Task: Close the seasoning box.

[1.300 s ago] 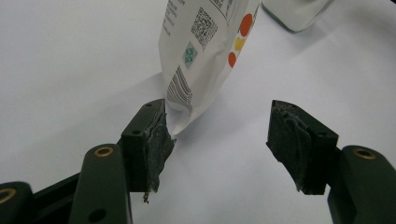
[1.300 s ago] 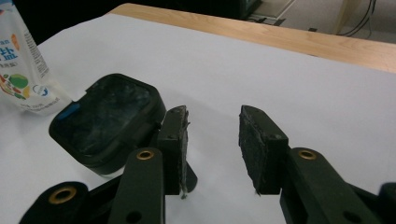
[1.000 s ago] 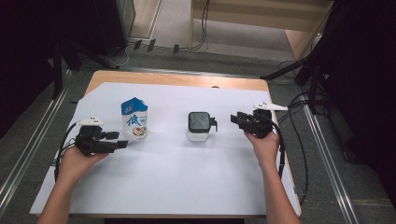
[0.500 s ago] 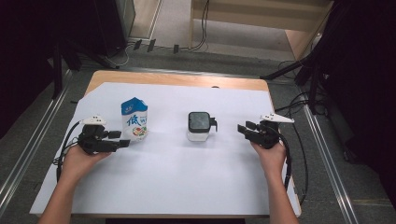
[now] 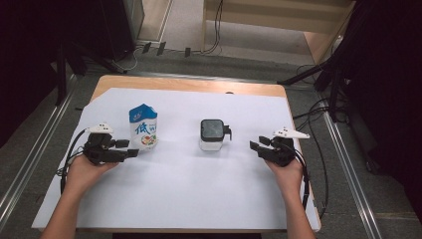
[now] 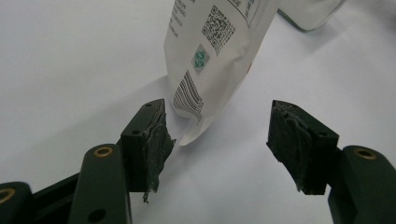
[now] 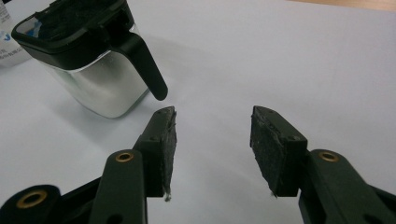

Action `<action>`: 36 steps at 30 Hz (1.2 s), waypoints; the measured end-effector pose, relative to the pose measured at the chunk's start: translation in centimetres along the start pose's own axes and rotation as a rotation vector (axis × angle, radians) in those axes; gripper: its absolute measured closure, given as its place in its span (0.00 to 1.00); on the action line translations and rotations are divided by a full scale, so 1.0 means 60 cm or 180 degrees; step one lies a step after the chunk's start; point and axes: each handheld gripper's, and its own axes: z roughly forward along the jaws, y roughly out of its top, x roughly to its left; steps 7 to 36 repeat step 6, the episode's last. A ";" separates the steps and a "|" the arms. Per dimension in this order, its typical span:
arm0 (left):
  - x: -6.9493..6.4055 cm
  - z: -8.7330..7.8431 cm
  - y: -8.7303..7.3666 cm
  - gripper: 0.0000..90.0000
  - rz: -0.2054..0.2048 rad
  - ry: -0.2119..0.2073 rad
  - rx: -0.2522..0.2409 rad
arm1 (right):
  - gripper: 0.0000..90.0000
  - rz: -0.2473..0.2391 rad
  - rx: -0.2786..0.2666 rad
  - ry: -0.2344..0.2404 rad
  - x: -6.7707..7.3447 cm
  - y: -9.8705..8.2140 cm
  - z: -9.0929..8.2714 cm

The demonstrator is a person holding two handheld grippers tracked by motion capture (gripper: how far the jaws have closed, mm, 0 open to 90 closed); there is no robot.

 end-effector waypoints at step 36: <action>0.000 0.000 0.000 0.42 0.0000 0.0008 0.0008 | 0.58 -0.0006 0.0022 0.0015 0.001 -0.001 0.004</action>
